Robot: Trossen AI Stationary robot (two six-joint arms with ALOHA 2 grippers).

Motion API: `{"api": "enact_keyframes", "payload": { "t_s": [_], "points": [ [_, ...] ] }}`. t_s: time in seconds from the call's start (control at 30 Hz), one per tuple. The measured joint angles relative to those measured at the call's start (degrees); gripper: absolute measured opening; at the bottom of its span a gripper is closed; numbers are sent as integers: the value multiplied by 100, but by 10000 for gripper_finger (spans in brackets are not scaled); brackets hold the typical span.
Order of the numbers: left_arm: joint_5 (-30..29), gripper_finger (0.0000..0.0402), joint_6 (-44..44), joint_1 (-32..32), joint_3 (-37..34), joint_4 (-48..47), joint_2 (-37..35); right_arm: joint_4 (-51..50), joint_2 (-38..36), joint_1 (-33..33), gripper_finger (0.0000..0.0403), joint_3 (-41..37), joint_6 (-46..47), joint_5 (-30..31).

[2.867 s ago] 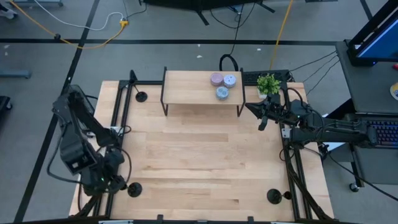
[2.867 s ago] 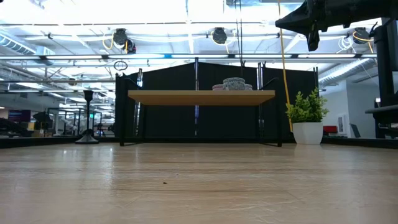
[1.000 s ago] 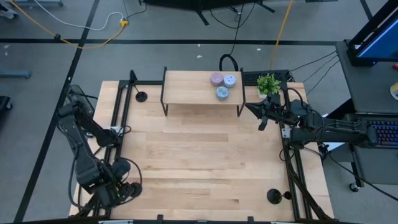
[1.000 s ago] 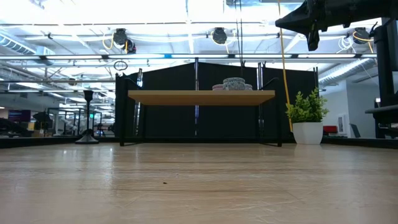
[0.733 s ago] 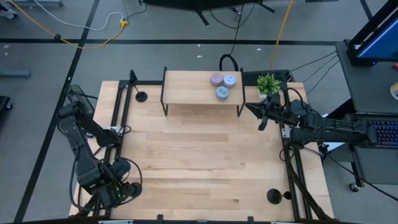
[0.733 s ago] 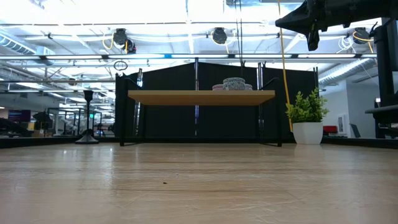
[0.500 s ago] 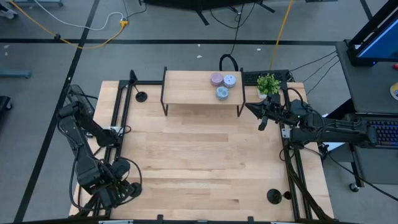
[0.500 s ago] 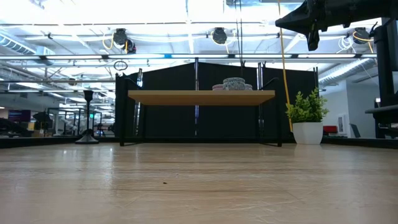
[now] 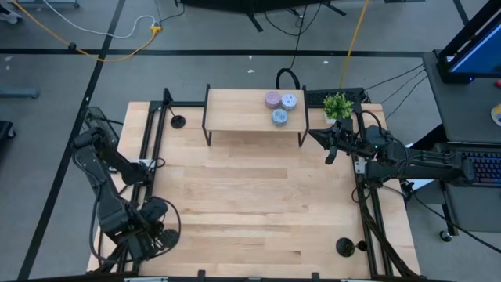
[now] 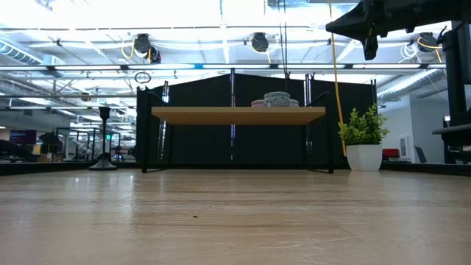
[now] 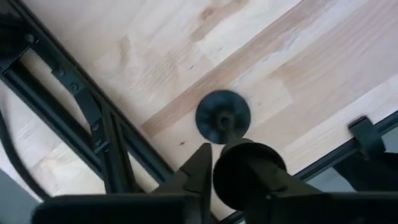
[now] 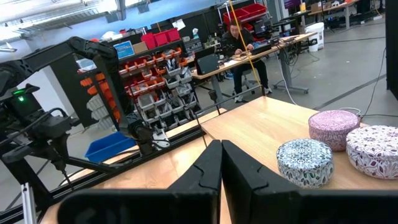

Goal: Pick & Place candle stick holders
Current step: Put the bottom left black candle holder on the shelf

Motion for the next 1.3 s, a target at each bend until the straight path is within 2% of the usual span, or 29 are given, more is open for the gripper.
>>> {"api": "enact_keyframes", "payload": {
  "t_s": [0.17,0.47,0.7,0.87,1.03,1.2,1.3],
  "points": [
    [-117,13,179,107,22,215,-10,-2,0,0,1,0,0,0],
    [-322,10,607,514,15,542,-13,-2,-1,0,1,0,0,0],
    [-363,10,1317,1026,7,866,-10,-2,1,-1,1,0,0,0],
    [-808,10,1901,1501,100,938,-8,-2,1,1,1,0,0,0],
    [-1256,9,2808,2061,545,949,-8,-2,0,1,1,0,0,-2],
    [-1834,9,4034,2838,1222,954,-8,-2,0,1,1,0,0,0],
    [-1946,9,4868,3382,1683,911,-8,-2,-1,1,1,0,0,0]
  ]
}}
